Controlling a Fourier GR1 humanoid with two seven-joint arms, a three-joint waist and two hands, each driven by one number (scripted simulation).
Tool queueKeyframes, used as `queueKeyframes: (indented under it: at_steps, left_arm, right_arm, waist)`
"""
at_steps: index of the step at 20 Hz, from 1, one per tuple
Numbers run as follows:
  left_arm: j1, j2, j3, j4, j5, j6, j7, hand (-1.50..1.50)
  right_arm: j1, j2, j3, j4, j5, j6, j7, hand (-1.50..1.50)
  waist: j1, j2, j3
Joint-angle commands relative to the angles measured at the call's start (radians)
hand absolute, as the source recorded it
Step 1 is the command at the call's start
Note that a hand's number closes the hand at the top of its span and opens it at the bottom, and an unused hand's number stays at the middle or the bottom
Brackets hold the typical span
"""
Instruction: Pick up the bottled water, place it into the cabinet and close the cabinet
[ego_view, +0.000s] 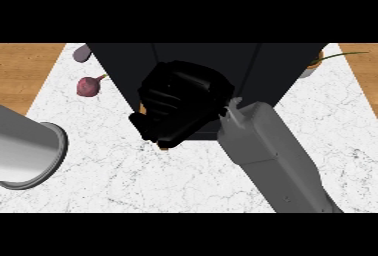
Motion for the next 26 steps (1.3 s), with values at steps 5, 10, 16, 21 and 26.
queueKeyframes:
  at_steps: [5, 10, 16, 21, 26]
  left_arm:
    - [-0.017, -0.025, 0.048, 0.021, 0.016, -0.063, 0.047, -1.5]
    - [-0.042, -0.068, 0.043, 0.022, -0.031, -0.052, 0.052, -1.5]
    - [-0.062, -0.051, 0.035, 0.016, -0.011, -0.035, 0.091, -1.5]
    - [-0.054, -0.091, 0.029, 0.002, -0.049, -0.039, 0.075, -1.5]
    - [-0.101, -0.088, 0.002, 0.005, -0.062, -0.044, 0.088, -1.5]
  right_arm:
    - [-0.042, -0.031, -0.098, 0.209, 0.138, 0.141, -0.214, 1.5]
    - [-0.12, -0.008, -0.117, 0.253, 0.227, 0.098, -0.28, 1.5]
    - [-0.225, -0.032, -0.174, 0.301, 0.27, 0.057, -0.342, -1.5]
    - [-0.261, -0.084, -0.204, 0.282, 0.276, 0.006, -0.335, -1.5]
    - [-0.308, -0.058, -0.2, 0.319, 0.28, -0.023, -0.34, -1.5]
  waist:
    - [-0.008, 0.002, 0.001]
    - [-0.008, 0.001, 0.0]
    - [-0.004, 0.006, -0.001]
    - [-0.005, 0.001, -0.001]
    - [-0.003, 0.007, -0.002]
